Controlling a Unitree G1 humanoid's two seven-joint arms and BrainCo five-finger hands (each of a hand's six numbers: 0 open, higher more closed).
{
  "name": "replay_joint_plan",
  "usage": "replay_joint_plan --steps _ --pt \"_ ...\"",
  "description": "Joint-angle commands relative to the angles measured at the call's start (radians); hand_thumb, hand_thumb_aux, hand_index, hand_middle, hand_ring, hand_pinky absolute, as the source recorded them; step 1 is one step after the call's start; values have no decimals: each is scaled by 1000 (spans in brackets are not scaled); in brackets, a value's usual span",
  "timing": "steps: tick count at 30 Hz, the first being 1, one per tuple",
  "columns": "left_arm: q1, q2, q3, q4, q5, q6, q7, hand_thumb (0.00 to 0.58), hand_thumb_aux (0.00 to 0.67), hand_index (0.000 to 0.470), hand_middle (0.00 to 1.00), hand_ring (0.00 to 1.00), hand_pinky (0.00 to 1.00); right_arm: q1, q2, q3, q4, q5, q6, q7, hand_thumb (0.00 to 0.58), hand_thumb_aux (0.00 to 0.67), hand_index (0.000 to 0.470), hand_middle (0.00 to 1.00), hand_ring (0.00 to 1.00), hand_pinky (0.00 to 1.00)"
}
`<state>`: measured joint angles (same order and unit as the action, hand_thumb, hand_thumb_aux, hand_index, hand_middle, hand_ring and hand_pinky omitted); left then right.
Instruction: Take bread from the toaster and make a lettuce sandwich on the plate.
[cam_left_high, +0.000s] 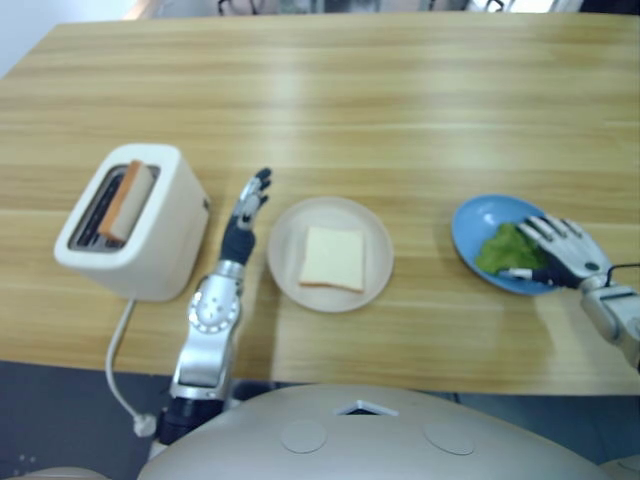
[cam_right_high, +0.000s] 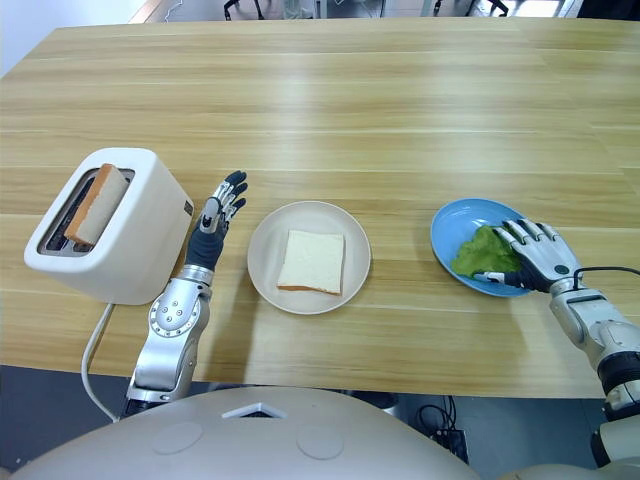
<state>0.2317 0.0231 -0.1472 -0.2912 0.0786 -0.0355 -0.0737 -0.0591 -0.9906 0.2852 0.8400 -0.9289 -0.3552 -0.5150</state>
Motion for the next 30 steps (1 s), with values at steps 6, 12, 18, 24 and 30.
replay_joint_plan --steps 6,12,18,24,30 --pt "6 12 -2 -13 11 17 7 0 0 0 0 0 0 -27 15 71 50 9 -29 31 580 670 460 1000 1000 1000" --pt "9 15 -1 -14 9 17 7 0 0 0 0 0 0 -37 21 76 52 35 -34 31 580 670 460 1000 1000 1000" --pt "18 15 -3 -16 11 16 11 0 0 0 0 0 0 -50 14 79 43 38 -29 14 580 670 460 1000 1000 1000" --pt "21 14 -9 -11 15 13 13 0 0 0 0 0 0 -32 -11 51 -6 70 -36 -16 580 670 460 1000 1000 1000" --pt "21 15 -9 -7 16 11 14 0 0 0 0 0 0 57 -65 -64 -254 152 -34 -14 580 670 460 1000 1000 1000"
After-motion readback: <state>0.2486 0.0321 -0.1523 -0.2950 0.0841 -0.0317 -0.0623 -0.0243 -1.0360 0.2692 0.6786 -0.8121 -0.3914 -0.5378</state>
